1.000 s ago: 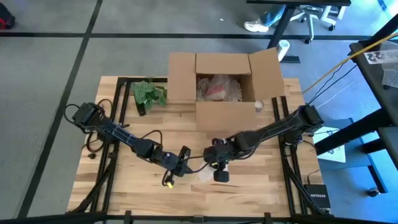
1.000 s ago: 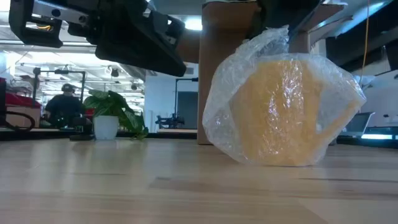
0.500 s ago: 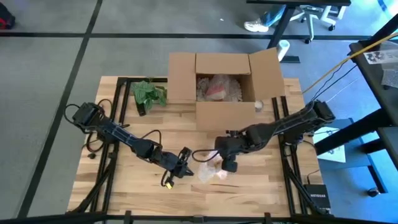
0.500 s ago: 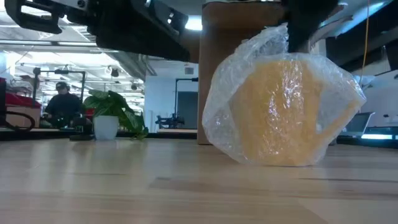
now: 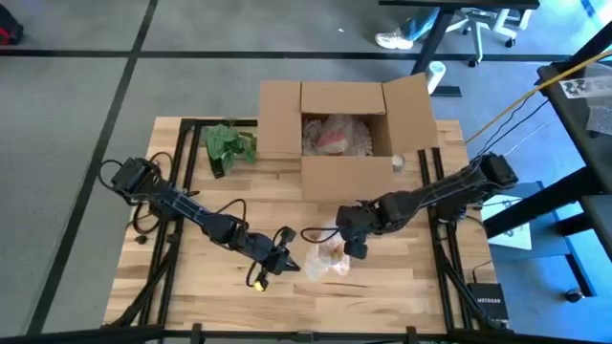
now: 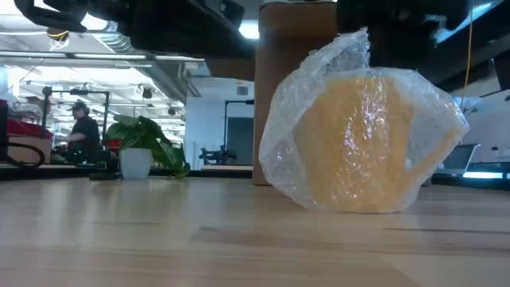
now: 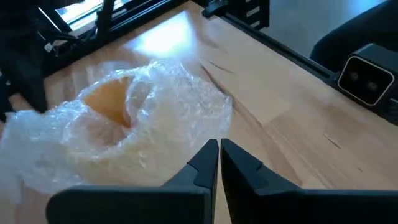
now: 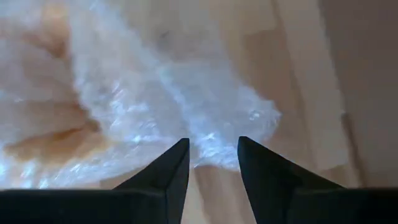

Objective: Wrap mug
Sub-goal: Wrap the yellow mug with the bubble wrap

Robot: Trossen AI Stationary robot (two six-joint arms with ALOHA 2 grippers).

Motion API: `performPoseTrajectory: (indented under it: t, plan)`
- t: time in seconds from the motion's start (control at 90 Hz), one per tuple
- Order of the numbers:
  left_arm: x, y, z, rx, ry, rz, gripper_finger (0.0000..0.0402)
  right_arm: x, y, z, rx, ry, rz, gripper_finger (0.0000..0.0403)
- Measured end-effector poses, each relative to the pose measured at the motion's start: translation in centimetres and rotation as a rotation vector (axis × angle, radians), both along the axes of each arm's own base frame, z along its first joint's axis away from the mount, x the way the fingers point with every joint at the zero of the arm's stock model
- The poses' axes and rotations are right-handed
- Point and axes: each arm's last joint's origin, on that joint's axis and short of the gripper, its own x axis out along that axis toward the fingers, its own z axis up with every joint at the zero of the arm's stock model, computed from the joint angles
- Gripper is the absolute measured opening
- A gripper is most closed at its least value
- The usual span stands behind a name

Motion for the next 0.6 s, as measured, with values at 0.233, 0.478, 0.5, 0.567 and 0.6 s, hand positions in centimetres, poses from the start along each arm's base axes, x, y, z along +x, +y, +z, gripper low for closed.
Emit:
performPoseTrajectory:
  t: [0.233,0.478,0.5,0.567,0.6]
  plan:
    - [0.3,-0.1,-0.7,0.003,0.005,-0.004,0.0,0.2,-0.2,0.1,0.014,-0.013,0.005,0.0056]
    - [0.7,0.3,-1.4,0.005,0.019,0.011,0.0,0.6,0.2,0.8,0.089,-0.05,0.029,0.0013]
    - [0.7,0.4,-1.3,0.005,0.018,0.016,0.0,0.6,0.2,1.1,0.094,-0.062,0.032,0.0011]
    - [0.9,0.8,-1.3,-0.001,0.011,0.027,0.0,0.8,0.3,1.8,0.109,-0.092,0.057,0.0004]
    - [1.0,0.9,-1.3,-0.002,0.009,0.031,0.0,1.0,0.5,2.2,0.121,-0.114,0.068,0.0002]
